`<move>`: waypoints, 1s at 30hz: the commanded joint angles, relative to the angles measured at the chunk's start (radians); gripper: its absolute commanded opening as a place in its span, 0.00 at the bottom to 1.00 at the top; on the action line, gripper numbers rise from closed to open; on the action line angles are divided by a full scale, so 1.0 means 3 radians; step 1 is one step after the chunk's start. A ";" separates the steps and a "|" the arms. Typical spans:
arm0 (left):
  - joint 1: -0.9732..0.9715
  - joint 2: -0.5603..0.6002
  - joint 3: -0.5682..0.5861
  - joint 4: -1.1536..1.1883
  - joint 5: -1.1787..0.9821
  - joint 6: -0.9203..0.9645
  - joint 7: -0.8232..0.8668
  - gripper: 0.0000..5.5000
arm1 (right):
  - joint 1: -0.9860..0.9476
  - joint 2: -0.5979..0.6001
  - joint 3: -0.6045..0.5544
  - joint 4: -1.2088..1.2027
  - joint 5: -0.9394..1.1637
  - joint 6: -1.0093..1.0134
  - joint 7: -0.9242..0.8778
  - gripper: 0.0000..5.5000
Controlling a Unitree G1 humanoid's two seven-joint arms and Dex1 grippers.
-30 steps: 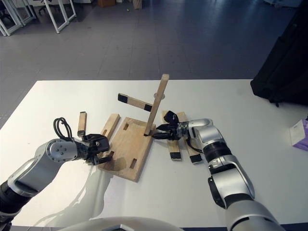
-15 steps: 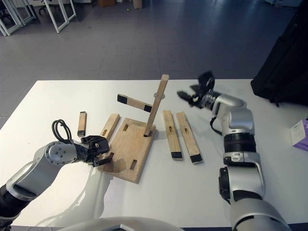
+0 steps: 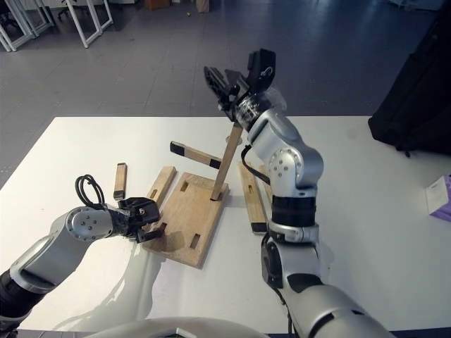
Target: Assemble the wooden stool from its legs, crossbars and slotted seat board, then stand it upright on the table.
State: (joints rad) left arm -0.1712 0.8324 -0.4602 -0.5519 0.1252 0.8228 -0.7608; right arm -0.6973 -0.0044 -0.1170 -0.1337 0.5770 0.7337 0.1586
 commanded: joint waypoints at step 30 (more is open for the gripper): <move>-0.0123 0.0188 0.1218 -0.0402 -0.0842 0.0829 -0.0143 0.74 | 0.2236 -0.1017 -0.0458 -0.1471 0.0055 0.0767 -0.0576 0.66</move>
State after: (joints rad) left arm -0.2929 0.8637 -0.1277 -0.6401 -0.1158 1.0520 -0.8202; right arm -0.1245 -0.2642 -0.2957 -0.5274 0.6181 0.9597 -0.0602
